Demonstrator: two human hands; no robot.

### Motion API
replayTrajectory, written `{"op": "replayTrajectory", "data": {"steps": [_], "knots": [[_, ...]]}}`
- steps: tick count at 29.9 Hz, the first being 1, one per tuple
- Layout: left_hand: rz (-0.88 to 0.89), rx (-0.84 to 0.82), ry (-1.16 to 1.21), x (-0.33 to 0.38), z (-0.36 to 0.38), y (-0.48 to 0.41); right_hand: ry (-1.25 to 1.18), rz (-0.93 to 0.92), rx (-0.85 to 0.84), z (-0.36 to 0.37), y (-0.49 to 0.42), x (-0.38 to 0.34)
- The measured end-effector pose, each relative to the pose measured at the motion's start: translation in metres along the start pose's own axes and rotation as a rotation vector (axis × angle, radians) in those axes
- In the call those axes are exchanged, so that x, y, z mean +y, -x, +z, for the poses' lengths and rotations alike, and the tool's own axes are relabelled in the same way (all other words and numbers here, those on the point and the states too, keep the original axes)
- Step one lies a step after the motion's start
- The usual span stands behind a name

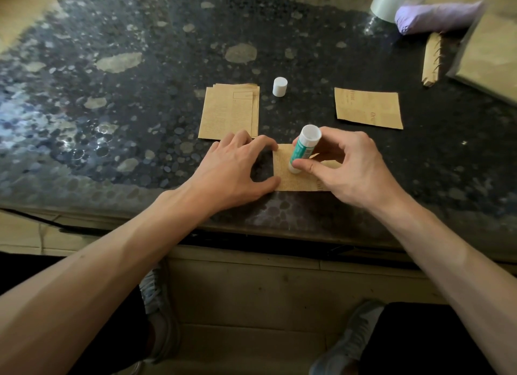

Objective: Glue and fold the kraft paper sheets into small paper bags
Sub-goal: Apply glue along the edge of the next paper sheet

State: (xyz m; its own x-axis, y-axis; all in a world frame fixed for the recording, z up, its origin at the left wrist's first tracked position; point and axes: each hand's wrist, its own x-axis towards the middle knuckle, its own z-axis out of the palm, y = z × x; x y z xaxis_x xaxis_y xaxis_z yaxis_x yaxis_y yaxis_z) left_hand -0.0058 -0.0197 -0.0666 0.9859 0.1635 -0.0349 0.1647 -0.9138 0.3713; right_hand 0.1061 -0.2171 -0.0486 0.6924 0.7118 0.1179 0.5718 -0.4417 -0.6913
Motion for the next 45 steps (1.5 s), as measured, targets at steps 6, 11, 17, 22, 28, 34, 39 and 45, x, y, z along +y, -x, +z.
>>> {"op": "replayTrajectory", "data": {"steps": [6,11,17,22,28,34,39,45], "knots": [[0.002,0.001,0.000,0.000,0.000,0.000,-0.005,-0.002,-0.056,-0.002,0.001,-0.002],[-0.004,0.004,0.002,0.000,0.001,0.000,-0.009,0.007,-0.029,-0.005,0.003,-0.002],[0.000,-0.001,0.001,0.001,-0.001,0.000,-0.042,0.024,-0.025,-0.007,0.008,-0.004],[0.002,-0.002,0.000,0.002,-0.001,0.000,-0.075,0.021,-0.082,-0.010,0.013,-0.007],[0.006,0.010,0.000,0.001,0.000,0.000,-0.135,-0.005,-0.128,-0.013,0.016,-0.012],[0.005,0.013,-0.003,0.000,0.000,0.000,-0.135,-0.025,-0.151,-0.015,0.018,-0.015],[0.008,0.024,0.001,-0.001,0.001,-0.001,-0.089,-0.023,-0.162,-0.018,0.016,-0.013],[0.002,0.006,0.012,-0.002,-0.001,-0.002,-0.173,0.008,-0.068,-0.028,0.015,-0.008]]}}
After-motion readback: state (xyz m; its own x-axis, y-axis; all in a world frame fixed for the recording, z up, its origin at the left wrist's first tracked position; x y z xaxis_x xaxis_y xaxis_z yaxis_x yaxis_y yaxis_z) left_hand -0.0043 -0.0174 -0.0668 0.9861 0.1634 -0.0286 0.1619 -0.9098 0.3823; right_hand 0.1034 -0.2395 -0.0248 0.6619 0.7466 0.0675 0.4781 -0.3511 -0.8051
